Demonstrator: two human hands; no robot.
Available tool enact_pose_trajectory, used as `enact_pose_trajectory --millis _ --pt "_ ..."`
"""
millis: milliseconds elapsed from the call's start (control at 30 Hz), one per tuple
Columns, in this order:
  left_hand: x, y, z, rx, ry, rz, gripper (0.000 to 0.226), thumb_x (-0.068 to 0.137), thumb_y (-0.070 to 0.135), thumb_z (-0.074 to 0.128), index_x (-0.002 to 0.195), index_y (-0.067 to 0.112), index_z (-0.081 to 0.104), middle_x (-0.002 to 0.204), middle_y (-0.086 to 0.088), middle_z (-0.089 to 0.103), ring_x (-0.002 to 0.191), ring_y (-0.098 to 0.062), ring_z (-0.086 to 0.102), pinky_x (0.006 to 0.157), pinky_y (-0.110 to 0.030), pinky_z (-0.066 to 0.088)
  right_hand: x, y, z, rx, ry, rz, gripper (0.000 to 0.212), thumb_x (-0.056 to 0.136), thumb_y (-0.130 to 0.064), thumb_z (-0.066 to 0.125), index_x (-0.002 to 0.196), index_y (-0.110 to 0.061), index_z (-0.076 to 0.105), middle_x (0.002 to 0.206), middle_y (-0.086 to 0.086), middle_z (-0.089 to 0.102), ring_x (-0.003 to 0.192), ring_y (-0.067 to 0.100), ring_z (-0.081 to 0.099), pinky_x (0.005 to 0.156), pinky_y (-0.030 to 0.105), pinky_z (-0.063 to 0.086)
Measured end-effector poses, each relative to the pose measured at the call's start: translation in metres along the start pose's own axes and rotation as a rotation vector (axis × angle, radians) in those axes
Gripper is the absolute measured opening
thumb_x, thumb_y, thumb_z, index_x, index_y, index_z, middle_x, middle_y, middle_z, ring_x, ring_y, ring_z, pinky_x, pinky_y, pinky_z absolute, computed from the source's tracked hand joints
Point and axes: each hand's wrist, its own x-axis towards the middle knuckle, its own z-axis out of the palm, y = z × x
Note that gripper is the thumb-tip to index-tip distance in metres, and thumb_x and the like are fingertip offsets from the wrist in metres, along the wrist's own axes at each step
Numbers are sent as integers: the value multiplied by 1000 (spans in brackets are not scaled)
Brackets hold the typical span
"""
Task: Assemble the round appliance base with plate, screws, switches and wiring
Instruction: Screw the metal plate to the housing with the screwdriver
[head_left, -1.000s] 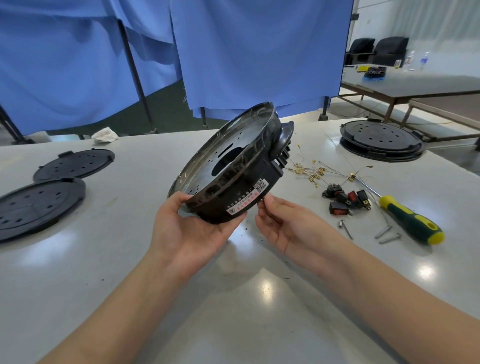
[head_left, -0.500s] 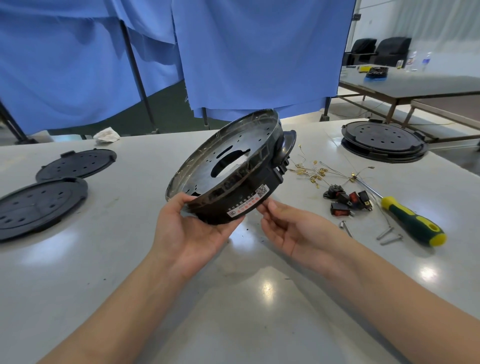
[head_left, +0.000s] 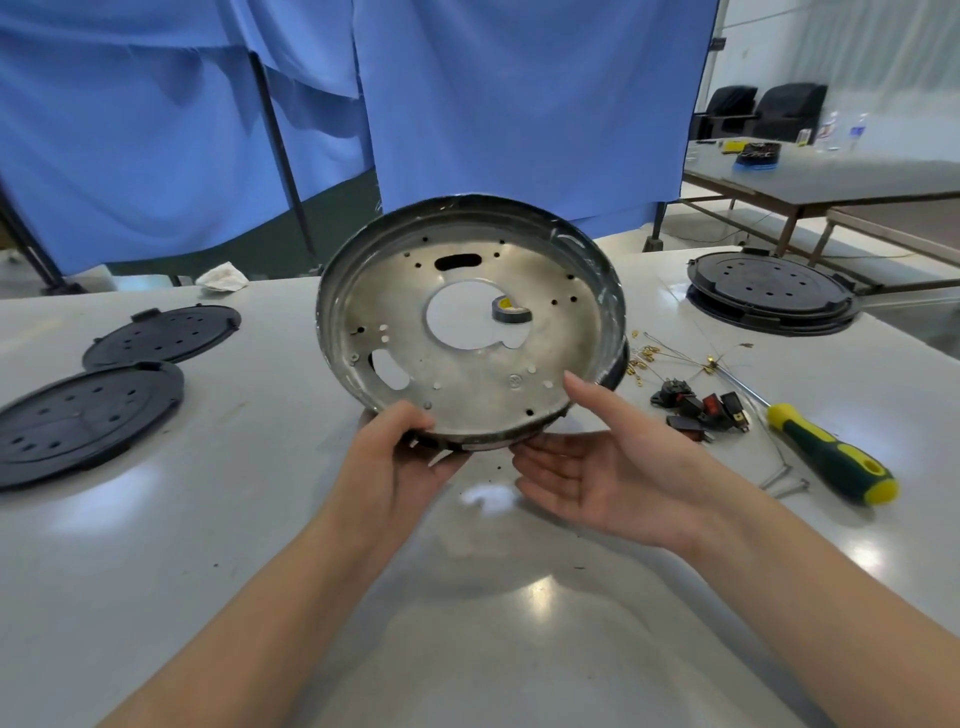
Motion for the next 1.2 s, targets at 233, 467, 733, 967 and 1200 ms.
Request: enact_pose_trajectory --millis 233,467,733,967,1200 --pt "-2 4 2 34 23 -1 76 63 2 55 137 -4 40 119 -16 56 110 -29 51 84 -40 58 3 6 -1 -67 -9 -32 47 53 -22 79 94 -3 64 93 11 61 91 22 62 86 37 55" --pt "-3 0 4 51 -72 -135 64 41 30 93 102 19 74 108 -5 71 104 -19 67 100 -38 47 6 7 0 35 -11 -136 54 52 -19 74 101 -2 62 93 11 61 90 22 63 82 34 53" --pt "-1 -12 24 162 -188 -342 62 63 36 75 120 13 67 122 -8 66 112 -17 60 101 -35 44 10 11 -2 -74 -34 -217 33 53 -20 73 85 -12 69 89 7 67 87 16 64 90 32 49" --pt "4 -23 23 151 -238 -251 40 76 33 71 109 11 73 121 -14 68 113 -22 64 100 -34 50 6 11 -1 -171 -77 -279 16 61 -20 72 74 -12 75 87 9 70 81 14 67 86 29 53" --pt "2 -30 10 275 -219 -153 59 72 42 80 118 8 67 124 -10 67 121 -20 60 93 -26 50 8 12 -4 -243 8 -249 7 82 -12 67 81 -9 73 92 11 66 93 20 62 101 41 47"
